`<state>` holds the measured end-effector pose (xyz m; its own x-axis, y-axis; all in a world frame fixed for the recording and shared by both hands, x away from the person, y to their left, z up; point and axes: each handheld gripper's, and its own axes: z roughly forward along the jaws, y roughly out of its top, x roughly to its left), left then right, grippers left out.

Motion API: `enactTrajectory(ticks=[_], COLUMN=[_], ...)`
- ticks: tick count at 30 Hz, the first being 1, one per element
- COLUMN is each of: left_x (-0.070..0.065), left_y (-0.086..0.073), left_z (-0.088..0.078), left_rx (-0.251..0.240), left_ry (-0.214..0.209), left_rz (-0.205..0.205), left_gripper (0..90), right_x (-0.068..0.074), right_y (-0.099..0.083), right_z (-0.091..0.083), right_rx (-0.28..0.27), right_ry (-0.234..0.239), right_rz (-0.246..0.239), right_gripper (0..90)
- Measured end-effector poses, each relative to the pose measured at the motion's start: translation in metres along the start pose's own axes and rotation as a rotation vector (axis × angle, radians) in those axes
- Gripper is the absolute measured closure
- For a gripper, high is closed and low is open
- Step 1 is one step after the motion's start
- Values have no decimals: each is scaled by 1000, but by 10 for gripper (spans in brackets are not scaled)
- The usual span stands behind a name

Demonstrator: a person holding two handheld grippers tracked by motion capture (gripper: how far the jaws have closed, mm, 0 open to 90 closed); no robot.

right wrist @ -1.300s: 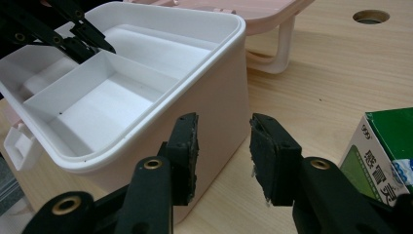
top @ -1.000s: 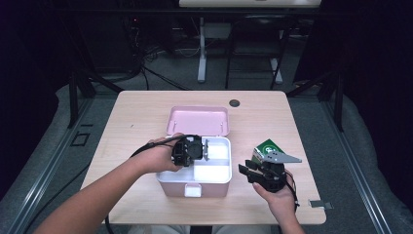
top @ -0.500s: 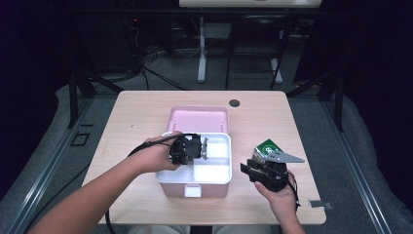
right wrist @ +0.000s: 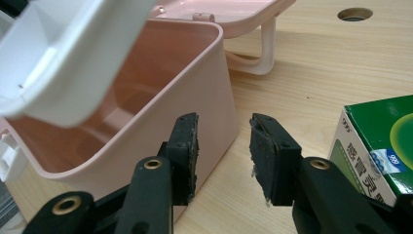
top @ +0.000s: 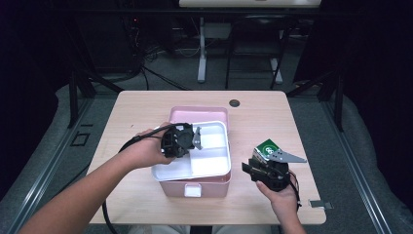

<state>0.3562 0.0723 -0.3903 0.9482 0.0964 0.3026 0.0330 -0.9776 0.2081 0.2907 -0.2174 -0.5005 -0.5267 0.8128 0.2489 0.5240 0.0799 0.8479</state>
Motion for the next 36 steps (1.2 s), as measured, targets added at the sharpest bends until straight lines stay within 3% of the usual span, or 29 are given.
enactTrajectory(ticks=[1,8,9,10,15,18,26,36], left_x=[2,23,28,28,39,46,59,63], left_y=[-1,-22,-30,-30,-53,-71,-119,-176], left_z=[-2,-10,-10,-10,-12,-12,-11,-2], left_rx=[-2,5,1,1,30,45,72,117], left_ry=[-9,-77,-84,-84,-77,-69,-57,-59], left_rz=[-19,-265,-323,-323,-422,-497,-647,-767], left_gripper=[896,895,895,895,895,895,895,895], right_x=[0,-1,-1,-1,-1,0,0,-1], right_y=[0,-1,-1,-1,-2,-2,-2,-2], right_z=[0,-1,-1,-1,-1,-1,0,0], right_rx=[-1,-1,-2,-2,-1,-1,2,4], right_ry=[1,-3,-2,-2,-3,-3,-4,-4], right_rz=[1,4,1,1,4,3,6,13], right_gripper=[624,621,620,620,619,616,605,596])
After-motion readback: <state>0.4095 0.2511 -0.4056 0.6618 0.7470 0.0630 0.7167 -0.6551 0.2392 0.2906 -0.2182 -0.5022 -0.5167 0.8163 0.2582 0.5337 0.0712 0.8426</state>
